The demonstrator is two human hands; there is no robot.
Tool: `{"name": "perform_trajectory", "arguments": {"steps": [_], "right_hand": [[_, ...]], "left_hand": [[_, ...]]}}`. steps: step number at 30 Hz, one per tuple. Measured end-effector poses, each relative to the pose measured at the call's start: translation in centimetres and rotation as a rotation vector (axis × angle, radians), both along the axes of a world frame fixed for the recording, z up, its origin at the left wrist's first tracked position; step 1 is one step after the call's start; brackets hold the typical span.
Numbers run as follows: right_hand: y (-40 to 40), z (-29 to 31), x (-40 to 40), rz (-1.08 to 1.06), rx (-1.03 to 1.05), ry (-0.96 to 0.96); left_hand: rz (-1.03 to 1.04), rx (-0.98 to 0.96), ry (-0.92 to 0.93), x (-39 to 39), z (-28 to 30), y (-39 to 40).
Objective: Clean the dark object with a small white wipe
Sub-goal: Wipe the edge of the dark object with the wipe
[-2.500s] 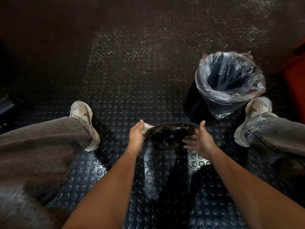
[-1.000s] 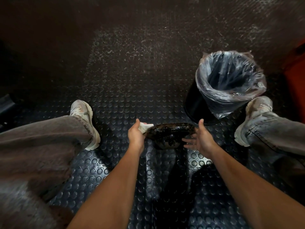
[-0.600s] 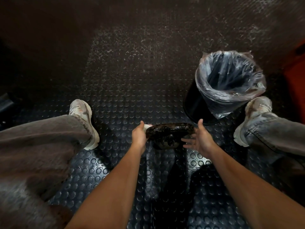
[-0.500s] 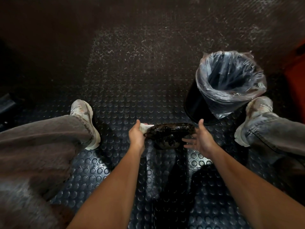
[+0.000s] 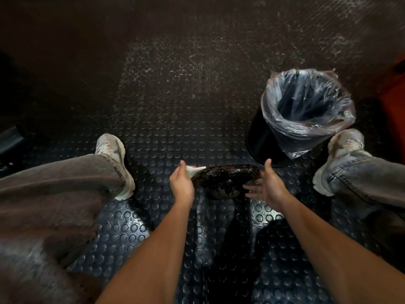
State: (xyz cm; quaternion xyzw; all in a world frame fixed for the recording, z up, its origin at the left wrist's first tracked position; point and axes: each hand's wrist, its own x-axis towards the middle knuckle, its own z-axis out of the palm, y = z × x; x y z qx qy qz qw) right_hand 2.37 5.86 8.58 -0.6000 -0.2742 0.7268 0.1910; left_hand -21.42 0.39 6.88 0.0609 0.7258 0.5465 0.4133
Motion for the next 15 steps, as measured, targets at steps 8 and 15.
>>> {"name": "perform_trajectory", "arguments": {"steps": [8, 15], "right_hand": [[-0.1, 0.4, -0.4, -0.048, -0.011, 0.042], [-0.2, 0.5, -0.5, -0.05, -0.014, 0.044]], "left_hand": [[-0.249, -0.193, -0.113, 0.0, -2.2, 0.2], [-0.043, -0.051, -0.086, -0.4, -1.4, -0.1]]}}
